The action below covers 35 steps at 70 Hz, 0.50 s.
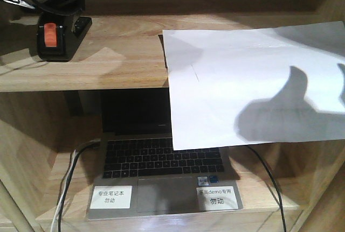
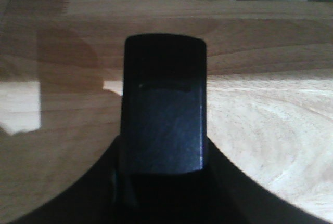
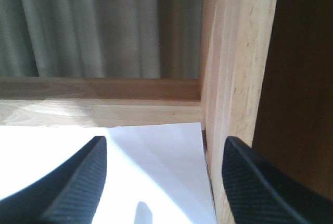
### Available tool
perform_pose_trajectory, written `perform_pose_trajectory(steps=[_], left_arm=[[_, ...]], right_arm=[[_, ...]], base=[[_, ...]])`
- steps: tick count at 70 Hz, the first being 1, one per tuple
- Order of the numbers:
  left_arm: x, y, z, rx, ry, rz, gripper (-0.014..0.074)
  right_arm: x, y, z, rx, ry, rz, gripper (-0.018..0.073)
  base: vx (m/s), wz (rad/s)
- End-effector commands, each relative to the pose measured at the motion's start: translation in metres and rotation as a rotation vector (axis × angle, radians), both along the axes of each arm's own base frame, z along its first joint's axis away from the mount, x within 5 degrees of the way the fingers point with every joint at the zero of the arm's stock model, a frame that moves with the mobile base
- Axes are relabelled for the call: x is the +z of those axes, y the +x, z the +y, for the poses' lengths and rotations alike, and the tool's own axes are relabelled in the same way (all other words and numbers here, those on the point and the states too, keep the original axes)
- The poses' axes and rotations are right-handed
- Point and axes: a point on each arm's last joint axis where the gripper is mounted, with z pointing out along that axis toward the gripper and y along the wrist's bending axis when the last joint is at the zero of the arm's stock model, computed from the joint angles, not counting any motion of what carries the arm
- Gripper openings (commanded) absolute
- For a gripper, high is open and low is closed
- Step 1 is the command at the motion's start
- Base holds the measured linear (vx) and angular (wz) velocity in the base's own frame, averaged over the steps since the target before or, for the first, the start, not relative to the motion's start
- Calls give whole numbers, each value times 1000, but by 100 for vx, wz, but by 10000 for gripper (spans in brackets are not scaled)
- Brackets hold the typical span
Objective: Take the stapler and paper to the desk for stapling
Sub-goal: 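Close the left gripper on the black stapler and lift it off the shelf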
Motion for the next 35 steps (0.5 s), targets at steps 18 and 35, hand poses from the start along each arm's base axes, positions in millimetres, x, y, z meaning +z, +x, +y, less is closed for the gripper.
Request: perform_pose_trajectory(steps=[18, 35], left_arm=[[44, -24, 12, -58, -48, -218, -8], [59, -51, 9, -204, -47, -304, -8]], right_arm=[[14, -1, -2, -18, 0, -90, 452], [14, -1, -2, -18, 0, -90, 452]], base=[[0, 0], [0, 0]])
